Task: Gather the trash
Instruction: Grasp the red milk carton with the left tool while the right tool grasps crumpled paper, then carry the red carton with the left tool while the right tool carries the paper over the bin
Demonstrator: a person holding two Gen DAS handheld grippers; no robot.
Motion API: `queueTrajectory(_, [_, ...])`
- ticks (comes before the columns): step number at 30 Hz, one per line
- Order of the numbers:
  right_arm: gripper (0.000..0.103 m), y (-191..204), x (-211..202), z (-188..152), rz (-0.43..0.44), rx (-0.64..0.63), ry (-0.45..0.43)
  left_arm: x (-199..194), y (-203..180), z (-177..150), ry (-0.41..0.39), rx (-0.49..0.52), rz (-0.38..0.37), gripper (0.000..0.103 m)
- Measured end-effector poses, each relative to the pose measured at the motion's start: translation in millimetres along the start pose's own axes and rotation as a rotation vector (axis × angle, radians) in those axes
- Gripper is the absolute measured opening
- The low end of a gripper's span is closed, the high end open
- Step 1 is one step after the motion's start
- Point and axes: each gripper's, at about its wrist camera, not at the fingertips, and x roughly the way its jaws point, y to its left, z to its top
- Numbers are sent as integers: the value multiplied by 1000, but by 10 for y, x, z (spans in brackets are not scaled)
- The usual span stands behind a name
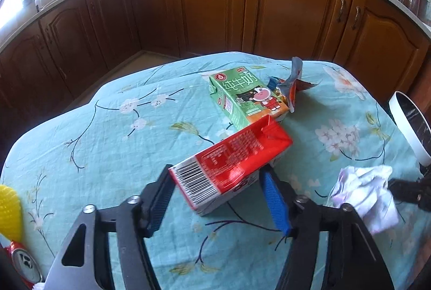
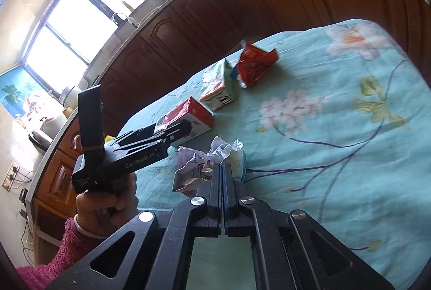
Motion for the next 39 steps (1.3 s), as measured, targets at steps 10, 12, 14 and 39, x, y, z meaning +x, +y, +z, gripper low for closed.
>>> queueTrajectory(10, [4,-424,-328,36,-91,44,-57,-342,-512,-348,65,-67,-127,37])
queueTrajectory(12, [13,-446,-334,21,-94,58,-56,-380,-598,-435,72,-102,-133,41])
queueTrajectory(14, [42,-458,-372,-20,-105,58,-65,-430,-653,-502,58,-138,-127,56])
queueTrajectory(39, [26,-340,-535,-183,-167,-20,-151,-392,-1067,-531,-5,-150,-117,30])
